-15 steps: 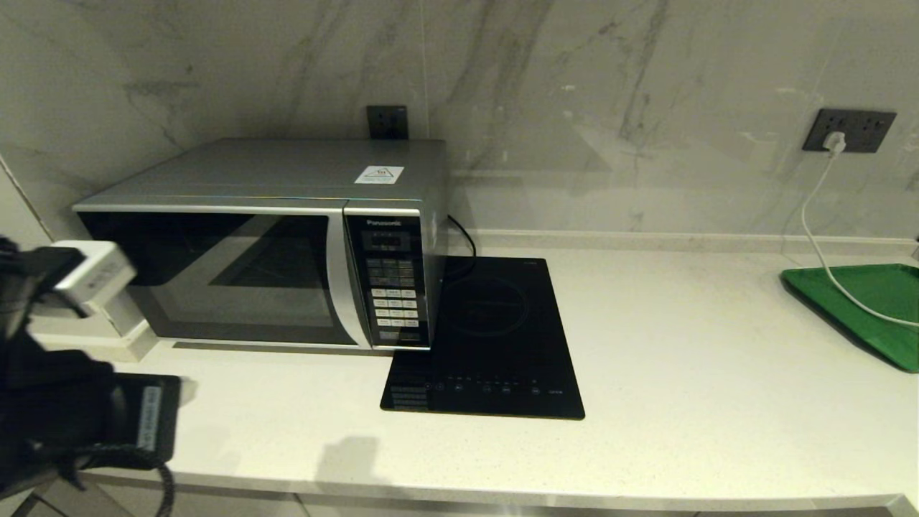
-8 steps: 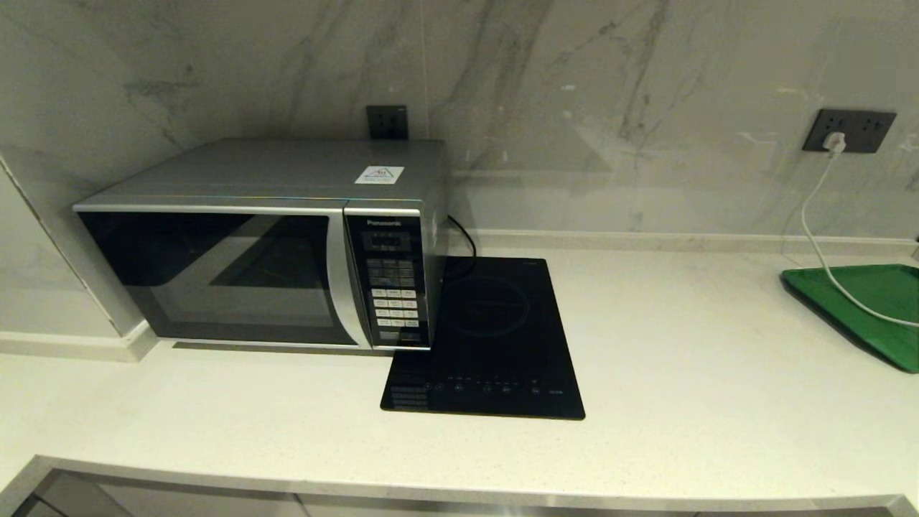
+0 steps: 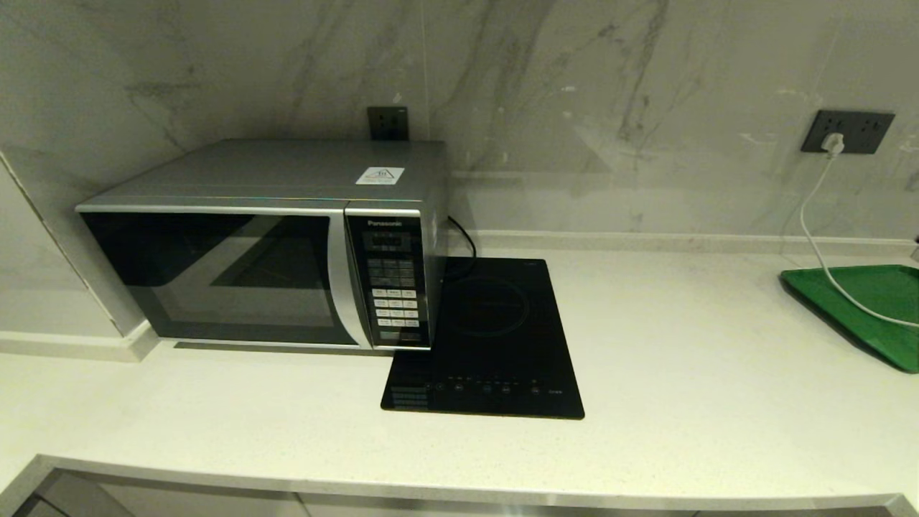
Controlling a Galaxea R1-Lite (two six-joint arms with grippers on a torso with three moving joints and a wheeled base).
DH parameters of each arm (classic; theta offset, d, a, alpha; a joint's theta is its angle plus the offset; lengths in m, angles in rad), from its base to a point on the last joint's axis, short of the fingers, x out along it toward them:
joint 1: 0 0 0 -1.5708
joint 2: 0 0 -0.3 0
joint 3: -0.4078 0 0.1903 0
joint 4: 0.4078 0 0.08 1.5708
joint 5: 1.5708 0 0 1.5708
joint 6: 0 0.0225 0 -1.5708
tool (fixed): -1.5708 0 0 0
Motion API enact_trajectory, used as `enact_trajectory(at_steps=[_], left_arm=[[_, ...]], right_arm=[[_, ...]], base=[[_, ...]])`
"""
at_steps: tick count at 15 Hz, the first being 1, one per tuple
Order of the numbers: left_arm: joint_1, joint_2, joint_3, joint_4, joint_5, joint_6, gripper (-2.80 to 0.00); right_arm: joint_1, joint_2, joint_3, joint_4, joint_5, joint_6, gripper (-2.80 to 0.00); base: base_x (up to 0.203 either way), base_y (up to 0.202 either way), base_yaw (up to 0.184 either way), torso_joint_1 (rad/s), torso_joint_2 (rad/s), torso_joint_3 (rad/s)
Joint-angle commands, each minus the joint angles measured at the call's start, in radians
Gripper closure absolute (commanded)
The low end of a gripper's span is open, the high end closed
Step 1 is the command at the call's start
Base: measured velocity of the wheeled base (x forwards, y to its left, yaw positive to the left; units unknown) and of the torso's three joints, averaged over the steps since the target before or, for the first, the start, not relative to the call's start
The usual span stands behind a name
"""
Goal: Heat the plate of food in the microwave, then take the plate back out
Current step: Open the microwave oven
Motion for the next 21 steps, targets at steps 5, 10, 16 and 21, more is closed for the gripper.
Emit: enact_trajectory(at_steps=[5,10,16,21], left_arm=[[-0.058,-0.09,0.045,-0.159,-0.384,0.138,0.0],[-0.038,-0.273,0.168,-0.112,-0.375,0.245,0.0],[-0.03,-0.356,0.373,-0.302,-0.437,0.253,0.0],[-0.03,-0.356,0.594,-0.704,-0.406,0.206,0.0]], right_arm=[[-0.001,0.0,0.0,-0.001,0.0,0.001,0.0],[0.0,0.0,0.0,0.001,0.0,0.001,0.0],[0.0,0.0,0.0,-0.001,-0.002,0.001,0.0],[0.0,0.0,0.0,-0.001,0.0,0.001,0.0]], base=[[0.0,0.0,0.0,0.0,0.0,0.0],[0.0,0.0,0.0,0.0,0.0,0.0],[0.0,0.0,0.0,0.0,0.0,0.0],[0.0,0.0,0.0,0.0,0.0,0.0]])
